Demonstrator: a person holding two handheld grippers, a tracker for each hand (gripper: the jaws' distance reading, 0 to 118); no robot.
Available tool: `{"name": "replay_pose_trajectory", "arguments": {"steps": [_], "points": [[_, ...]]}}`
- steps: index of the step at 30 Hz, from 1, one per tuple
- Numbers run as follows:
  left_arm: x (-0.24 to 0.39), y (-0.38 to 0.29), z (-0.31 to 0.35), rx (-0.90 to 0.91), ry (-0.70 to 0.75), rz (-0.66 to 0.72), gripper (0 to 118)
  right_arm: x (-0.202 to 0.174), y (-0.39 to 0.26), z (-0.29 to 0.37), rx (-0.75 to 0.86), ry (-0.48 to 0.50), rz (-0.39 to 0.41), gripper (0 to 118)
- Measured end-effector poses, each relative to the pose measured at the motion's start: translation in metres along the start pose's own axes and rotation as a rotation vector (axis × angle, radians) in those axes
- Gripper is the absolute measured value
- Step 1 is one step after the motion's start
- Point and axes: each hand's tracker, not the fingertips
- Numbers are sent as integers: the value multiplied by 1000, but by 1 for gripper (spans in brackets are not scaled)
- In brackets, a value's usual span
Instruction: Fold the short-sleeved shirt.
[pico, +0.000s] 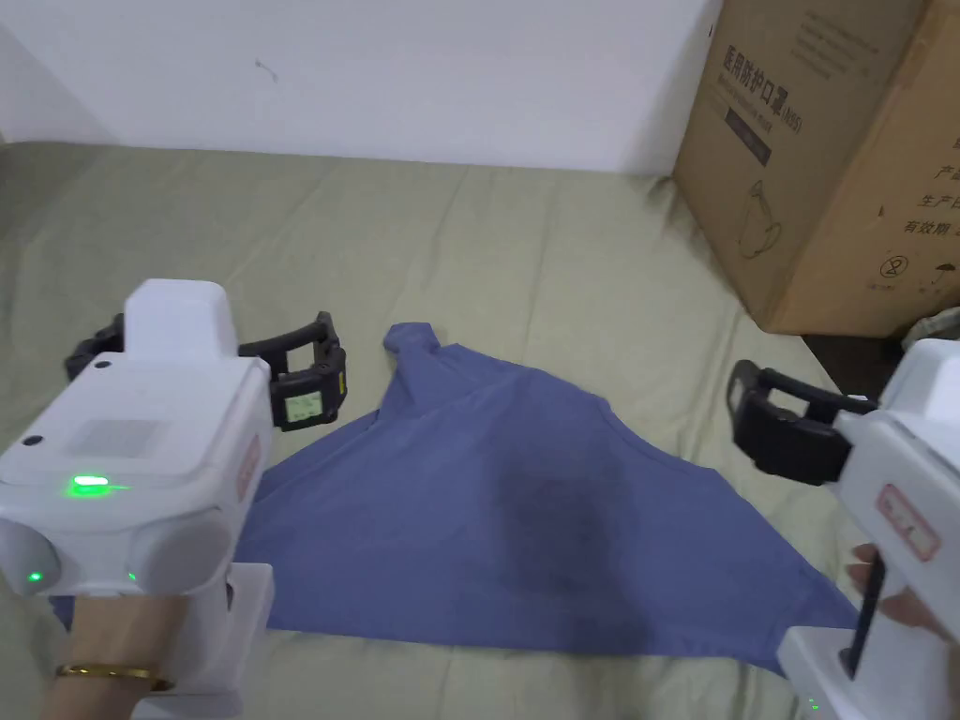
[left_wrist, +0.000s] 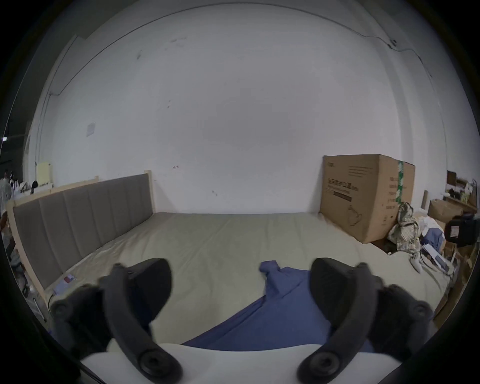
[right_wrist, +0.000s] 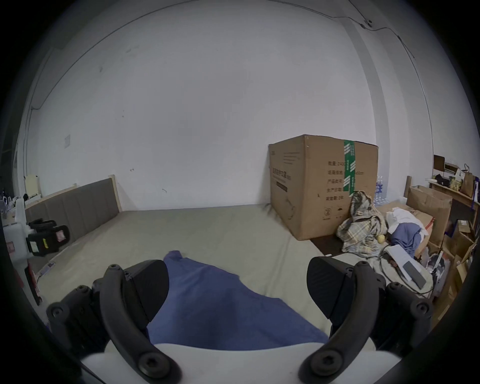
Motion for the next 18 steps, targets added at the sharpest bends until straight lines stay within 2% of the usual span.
{"name": "replay_pose_trajectory", "arguments": {"steps": [1,2,3,4,5,6,7,9,18], "points": [[5,-2,2,3,-2,-33,87,-8,-3,0,7,1,-3,102],[9,-3,3,8,-3,-57,70,-13,-6,0,13,5,-6,92],[10,-8,1,8,-6,-75,55,-18,-7,0,22,17,-10,76],[11,-10,2,6,-13,-85,38,-22,-7,0,29,31,-6,51],[11,-12,2,3,-17,-86,15,-25,-7,1,38,45,-2,13],[11,-13,2,0,-19,-85,5,-26,-8,0,42,50,2,0],[10,-16,0,-3,-25,-80,0,-28,-7,-1,44,49,9,0],[6,-18,0,-11,-27,-56,0,-30,-7,-3,57,19,22,0],[-8,-23,0,-28,-31,20,0,-31,-8,-6,39,41,8,0]]}}
